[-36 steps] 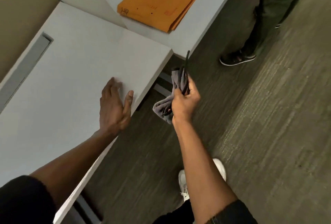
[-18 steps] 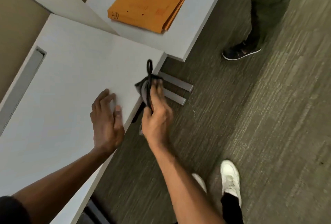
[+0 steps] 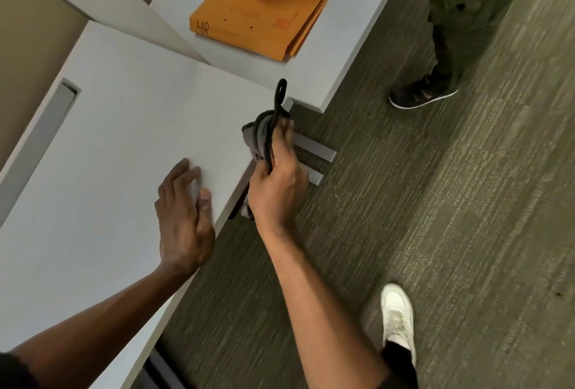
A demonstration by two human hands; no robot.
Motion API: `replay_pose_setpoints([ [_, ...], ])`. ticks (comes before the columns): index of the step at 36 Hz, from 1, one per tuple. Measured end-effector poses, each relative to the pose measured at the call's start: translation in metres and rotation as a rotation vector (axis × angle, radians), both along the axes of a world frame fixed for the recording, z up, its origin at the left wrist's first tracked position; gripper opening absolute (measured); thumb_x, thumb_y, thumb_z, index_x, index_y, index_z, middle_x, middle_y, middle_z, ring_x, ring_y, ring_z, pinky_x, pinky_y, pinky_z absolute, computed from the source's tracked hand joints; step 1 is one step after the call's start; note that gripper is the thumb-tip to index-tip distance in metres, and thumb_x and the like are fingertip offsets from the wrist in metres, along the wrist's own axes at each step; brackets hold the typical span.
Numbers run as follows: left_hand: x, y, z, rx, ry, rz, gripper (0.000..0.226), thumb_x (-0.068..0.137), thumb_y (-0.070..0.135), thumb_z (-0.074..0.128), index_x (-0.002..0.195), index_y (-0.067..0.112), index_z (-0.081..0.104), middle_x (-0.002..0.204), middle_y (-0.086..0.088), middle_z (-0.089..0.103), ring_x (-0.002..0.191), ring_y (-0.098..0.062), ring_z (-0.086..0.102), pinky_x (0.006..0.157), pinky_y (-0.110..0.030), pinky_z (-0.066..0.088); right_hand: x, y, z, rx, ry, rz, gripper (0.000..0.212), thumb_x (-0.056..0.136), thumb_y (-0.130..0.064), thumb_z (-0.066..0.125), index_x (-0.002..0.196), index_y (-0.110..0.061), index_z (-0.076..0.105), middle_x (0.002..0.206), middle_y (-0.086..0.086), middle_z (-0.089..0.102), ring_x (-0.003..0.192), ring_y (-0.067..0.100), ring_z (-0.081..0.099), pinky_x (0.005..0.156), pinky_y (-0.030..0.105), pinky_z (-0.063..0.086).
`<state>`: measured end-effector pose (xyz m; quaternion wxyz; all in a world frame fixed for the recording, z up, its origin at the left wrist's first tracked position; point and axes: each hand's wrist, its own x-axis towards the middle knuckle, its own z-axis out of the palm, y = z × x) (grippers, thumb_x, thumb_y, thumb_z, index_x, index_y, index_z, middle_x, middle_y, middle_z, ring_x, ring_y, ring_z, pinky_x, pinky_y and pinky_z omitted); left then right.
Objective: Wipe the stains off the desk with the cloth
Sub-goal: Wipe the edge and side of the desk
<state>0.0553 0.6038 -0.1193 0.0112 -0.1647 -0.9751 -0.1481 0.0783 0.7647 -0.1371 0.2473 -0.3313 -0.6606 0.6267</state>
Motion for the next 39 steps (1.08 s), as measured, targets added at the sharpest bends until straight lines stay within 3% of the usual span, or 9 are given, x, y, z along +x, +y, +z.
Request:
replay_pose_setpoints([
  [5,0.001,0.0,0.001,-0.002,-0.012,-0.001,0.05,0.111,0.04,0.036,0.151,0.013,0.049,0.17,-0.006,0.038,0.157,-0.028,0.035,0.121,-0.044,0.027,0.046,-0.006,-0.013,0.049,0.018,0.231,0.075,0.086,0.014,0.069,0.154,-0.009,0.048,0.165,0.009,0.04,0.152,0.019,0.041,0.117,0.036,0.047],
  [9,0.002,0.003,0.004,0.001,-0.027,0.014,0.049,0.11,0.039,0.038,0.151,0.014,0.048,0.17,-0.006,0.037,0.156,-0.03,0.036,0.122,-0.051,0.032,0.038,0.032,0.002,-0.203,-0.053,0.061,0.062,0.091,0.009,0.066,0.149,-0.011,0.055,0.147,0.007,0.063,0.129,0.013,0.063,0.103,0.01,0.049],
  [11,0.002,0.003,0.005,-0.005,-0.038,0.018,0.049,0.111,0.04,0.037,0.151,0.015,0.048,0.171,-0.005,0.036,0.157,-0.03,0.035,0.124,-0.057,0.033,0.023,0.057,0.008,-0.298,-0.023,-0.086,0.059,0.091,0.01,0.065,0.146,-0.011,0.059,0.139,0.007,0.069,0.123,0.012,0.068,0.101,0.013,0.052],
  [16,0.002,0.005,0.007,-0.003,-0.047,0.018,0.05,0.111,0.042,0.037,0.152,0.015,0.047,0.172,-0.005,0.035,0.158,-0.029,0.033,0.124,-0.056,0.032,-0.016,0.072,0.024,-0.151,-0.005,-0.023,0.062,0.092,0.009,0.066,0.149,-0.012,0.055,0.144,0.01,0.065,0.128,0.018,0.065,0.104,0.009,0.047],
  [19,0.002,0.005,0.008,-0.002,-0.047,0.014,0.051,0.11,0.042,0.037,0.151,0.014,0.048,0.172,-0.006,0.036,0.158,-0.03,0.033,0.122,-0.057,0.033,-0.022,0.048,0.026,-0.042,-0.059,0.022,0.071,0.094,0.005,0.066,0.158,-0.014,0.041,0.155,0.014,0.054,0.136,0.025,0.061,0.108,0.034,0.055],
  [22,0.002,0.005,0.008,-0.014,-0.047,0.011,0.052,0.11,0.042,0.037,0.151,0.012,0.048,0.172,-0.008,0.036,0.158,-0.032,0.033,0.121,-0.055,0.033,-0.012,0.023,0.025,-0.023,-0.092,0.021,0.073,0.094,0.005,0.065,0.159,-0.014,0.038,0.16,0.013,0.048,0.139,0.024,0.058,0.107,0.038,0.056],
  [29,0.0,0.006,0.009,-0.043,-0.083,0.023,0.053,0.11,0.042,0.035,0.151,0.009,0.048,0.173,-0.01,0.033,0.158,-0.035,0.032,0.12,-0.058,0.034,0.024,-0.009,0.034,-0.12,-0.103,0.122,0.069,0.093,0.009,0.063,0.156,-0.013,0.046,0.16,0.008,0.048,0.143,0.015,0.053,0.11,0.014,0.045],
  [34,-0.002,0.005,0.012,-0.036,-0.113,0.009,0.054,0.11,0.041,0.035,0.153,0.009,0.046,0.175,-0.01,0.029,0.16,-0.034,0.028,0.121,-0.061,0.034,-0.025,0.034,0.044,-0.251,-0.105,-0.067,0.058,0.094,0.008,0.064,0.149,-0.011,0.056,0.139,0.009,0.068,0.124,0.015,0.067,0.089,-0.002,0.047],
  [39,-0.003,0.002,0.013,-0.041,-0.146,0.005,0.054,0.111,0.04,0.036,0.155,0.01,0.045,0.176,-0.008,0.026,0.162,-0.035,0.027,0.122,-0.066,0.035,-0.042,0.06,0.04,-0.131,-0.147,-0.037,0.057,0.095,0.007,0.063,0.146,-0.017,0.06,0.134,0.005,0.072,0.119,0.015,0.07,0.089,0.001,0.05],
])
